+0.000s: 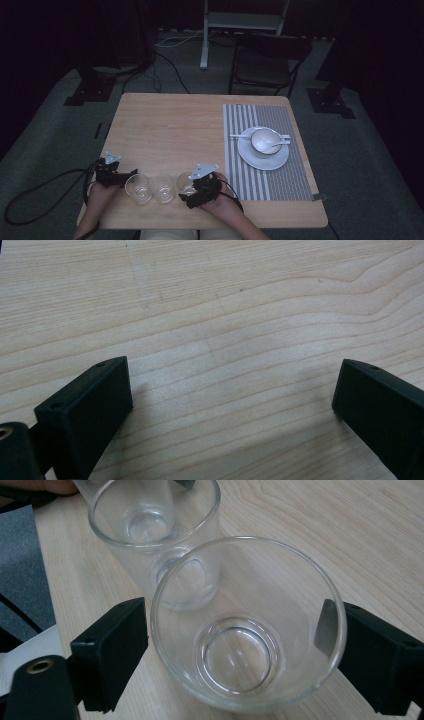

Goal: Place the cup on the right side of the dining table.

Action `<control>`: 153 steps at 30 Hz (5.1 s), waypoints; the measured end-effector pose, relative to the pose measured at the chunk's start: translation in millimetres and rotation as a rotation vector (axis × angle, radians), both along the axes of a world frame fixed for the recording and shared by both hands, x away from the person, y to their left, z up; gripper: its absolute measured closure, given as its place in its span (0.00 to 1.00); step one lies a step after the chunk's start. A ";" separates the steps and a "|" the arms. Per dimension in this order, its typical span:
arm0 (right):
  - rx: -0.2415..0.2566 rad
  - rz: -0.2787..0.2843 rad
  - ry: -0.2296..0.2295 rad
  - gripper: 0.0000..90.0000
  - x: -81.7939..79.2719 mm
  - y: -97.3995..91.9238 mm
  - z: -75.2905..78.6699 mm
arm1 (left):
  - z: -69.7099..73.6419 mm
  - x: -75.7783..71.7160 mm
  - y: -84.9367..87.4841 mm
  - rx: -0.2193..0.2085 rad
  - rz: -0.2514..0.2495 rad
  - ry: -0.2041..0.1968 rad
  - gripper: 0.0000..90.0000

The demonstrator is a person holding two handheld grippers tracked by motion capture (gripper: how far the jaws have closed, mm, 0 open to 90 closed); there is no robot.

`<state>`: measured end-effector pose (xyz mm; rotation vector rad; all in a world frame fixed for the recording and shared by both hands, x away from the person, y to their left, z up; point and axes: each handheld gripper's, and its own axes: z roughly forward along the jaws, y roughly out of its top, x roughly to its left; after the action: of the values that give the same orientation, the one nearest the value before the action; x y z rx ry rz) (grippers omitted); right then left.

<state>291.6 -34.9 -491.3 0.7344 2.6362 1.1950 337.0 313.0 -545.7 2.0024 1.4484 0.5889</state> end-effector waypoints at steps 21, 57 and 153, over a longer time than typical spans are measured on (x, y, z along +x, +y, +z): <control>-0.027 -0.022 0.002 0.20 6.5 12.0 -0.2 | 0.0 0.1 0.1 0.000 -0.002 0.000 0.03; -0.016 -0.200 -0.086 0.20 59.4 -25.1 55.8 | -0.1 0.1 0.3 0.001 -0.003 -0.001 0.03; -0.199 -0.873 0.090 0.19 279.9 -200.5 45.7 | -0.2 -0.4 -0.2 0.000 0.003 -0.001 0.03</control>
<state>571.5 -235.4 -445.6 1.6617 2.0180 0.6386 336.6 312.8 -545.9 1.9996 1.4505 0.5910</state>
